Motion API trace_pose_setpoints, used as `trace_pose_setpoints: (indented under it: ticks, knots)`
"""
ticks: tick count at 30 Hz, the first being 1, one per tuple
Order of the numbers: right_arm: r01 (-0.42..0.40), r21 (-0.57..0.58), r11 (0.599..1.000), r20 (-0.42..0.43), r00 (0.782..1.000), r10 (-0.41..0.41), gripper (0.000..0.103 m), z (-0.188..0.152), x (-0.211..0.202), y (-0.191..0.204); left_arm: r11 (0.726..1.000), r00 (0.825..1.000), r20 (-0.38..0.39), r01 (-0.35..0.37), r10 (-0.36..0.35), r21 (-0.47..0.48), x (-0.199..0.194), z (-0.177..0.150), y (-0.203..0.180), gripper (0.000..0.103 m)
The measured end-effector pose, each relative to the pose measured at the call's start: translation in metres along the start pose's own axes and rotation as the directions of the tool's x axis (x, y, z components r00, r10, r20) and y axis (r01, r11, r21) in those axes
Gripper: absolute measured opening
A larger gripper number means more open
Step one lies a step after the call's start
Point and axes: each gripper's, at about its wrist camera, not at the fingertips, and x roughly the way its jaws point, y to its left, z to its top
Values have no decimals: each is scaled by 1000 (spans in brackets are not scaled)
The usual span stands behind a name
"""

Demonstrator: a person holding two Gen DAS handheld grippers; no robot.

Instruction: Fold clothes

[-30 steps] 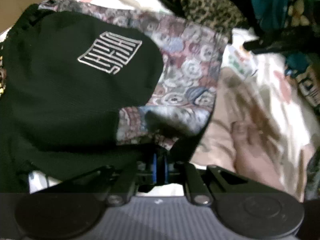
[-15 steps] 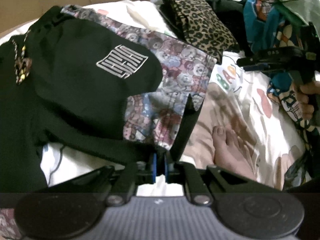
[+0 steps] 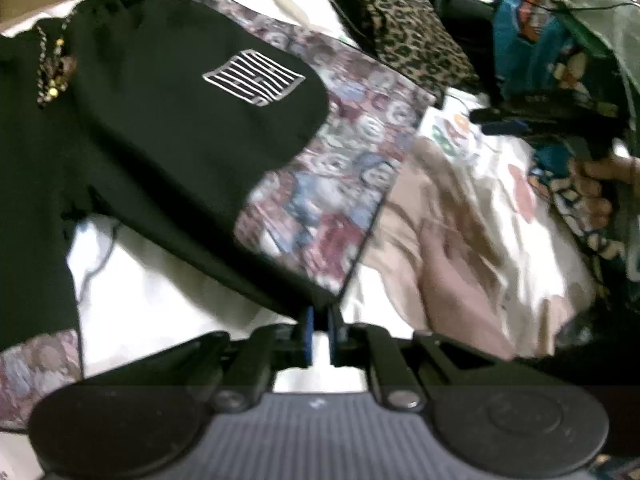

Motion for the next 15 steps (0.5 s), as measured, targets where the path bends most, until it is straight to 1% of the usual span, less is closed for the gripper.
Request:
trace_pose_setpoints:
  ticks: [1,4,6,8,9,10,11,12,13,15]
  knots:
    - [-1,-2,1000,0,1000,1,40,0,0,1,1000,1000,-4,14,-14,2,-2,-2,-1,0]
    - [-2,-8,1000,2,1000,2,40,0,-1,2,1000,1000,-6,21,-21,3,-8,-8,-2,0]
    - [-2,-8,1000,5,1000,2,40,0,-2,2,1000,1000,6,18,-18,-25,-13,-8,3,2]
    - [-2,-4,1000,8,1000,2,40,1,-2,2,998,1000,23,-3,4,-63,-17,-5,11,11]
    - [-2,-4,1000,9,1000,2,40,1,-2,2,996,1000,27,-5,8,-87,-17,-1,15,20]
    - [-2,-4,1000,8,1000,2,40,2,-2,3,994,999,31,-7,11,-110,-16,2,20,33]
    - [-3,-6,1000,7,1000,3,40,1,-2,3,991,999,35,-8,13,-135,-16,5,24,39]
    - [-3,-9,1000,6,1000,3,40,1,-1,4,987,999,35,-1,7,-163,-14,8,29,51]
    - [-3,-13,1000,4,1000,3,40,0,-1,5,982,999,38,7,0,-190,-11,11,33,55]
    - [-2,-19,1000,1,1000,2,40,-1,0,6,973,999,35,22,-14,-232,-3,18,39,56]
